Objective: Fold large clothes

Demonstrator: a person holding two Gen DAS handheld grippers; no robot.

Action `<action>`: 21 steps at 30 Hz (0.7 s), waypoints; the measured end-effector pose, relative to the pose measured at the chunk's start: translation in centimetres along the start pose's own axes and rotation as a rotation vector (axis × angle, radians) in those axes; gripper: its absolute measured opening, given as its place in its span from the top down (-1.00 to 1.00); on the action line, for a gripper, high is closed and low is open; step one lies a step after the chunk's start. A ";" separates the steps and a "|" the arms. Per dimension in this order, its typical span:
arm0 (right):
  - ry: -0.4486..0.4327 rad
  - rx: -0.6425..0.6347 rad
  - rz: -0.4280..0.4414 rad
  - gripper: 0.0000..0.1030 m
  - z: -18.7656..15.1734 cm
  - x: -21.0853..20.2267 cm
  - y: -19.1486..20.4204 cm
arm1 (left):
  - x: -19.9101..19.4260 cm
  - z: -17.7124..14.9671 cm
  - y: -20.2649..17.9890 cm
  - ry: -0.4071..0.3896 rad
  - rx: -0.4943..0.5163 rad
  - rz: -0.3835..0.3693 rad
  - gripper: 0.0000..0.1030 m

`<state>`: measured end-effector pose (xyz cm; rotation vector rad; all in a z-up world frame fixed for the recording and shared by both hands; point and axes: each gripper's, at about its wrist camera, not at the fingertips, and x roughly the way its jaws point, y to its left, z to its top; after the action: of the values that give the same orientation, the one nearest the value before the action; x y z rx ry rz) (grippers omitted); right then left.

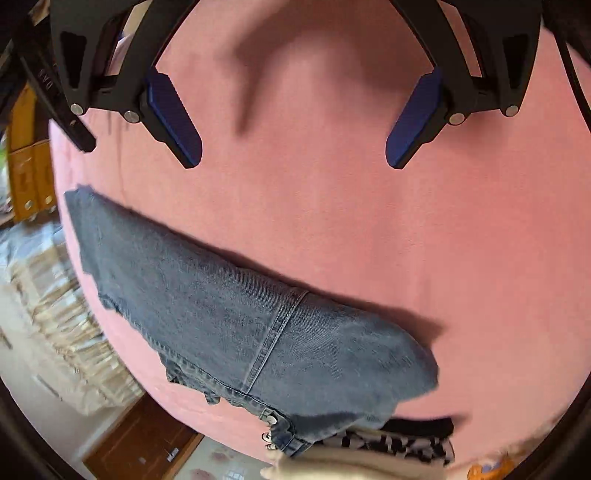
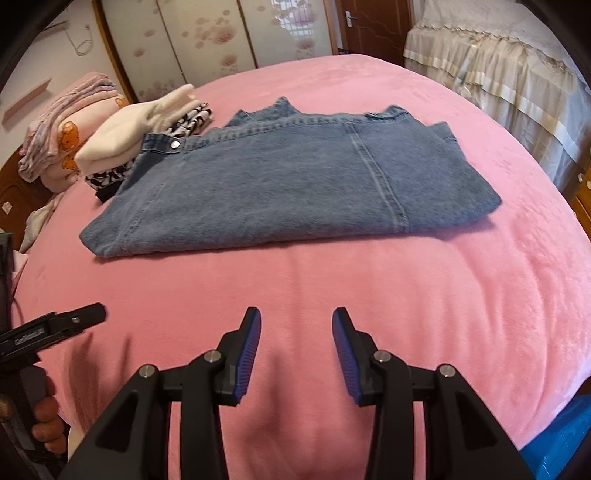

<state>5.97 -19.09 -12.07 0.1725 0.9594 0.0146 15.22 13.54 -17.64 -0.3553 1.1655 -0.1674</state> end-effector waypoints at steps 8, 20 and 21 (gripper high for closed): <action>-0.046 -0.036 0.019 0.22 2.8 2.4 1.6 | 3.7 4.6 1.7 -0.144 -0.058 -0.082 -0.93; -0.107 -0.081 0.010 0.22 7.3 6.8 3.2 | 7.5 12.7 3.2 -0.294 -0.153 -0.095 -0.93; -0.113 -0.089 0.000 0.22 7.8 7.2 3.2 | 7.6 13.0 3.2 -0.307 -0.163 -0.087 -0.92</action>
<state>16.66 -16.35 -13.08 0.0903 0.8446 0.0472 29.92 16.55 -20.84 -0.5557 0.8624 -0.0899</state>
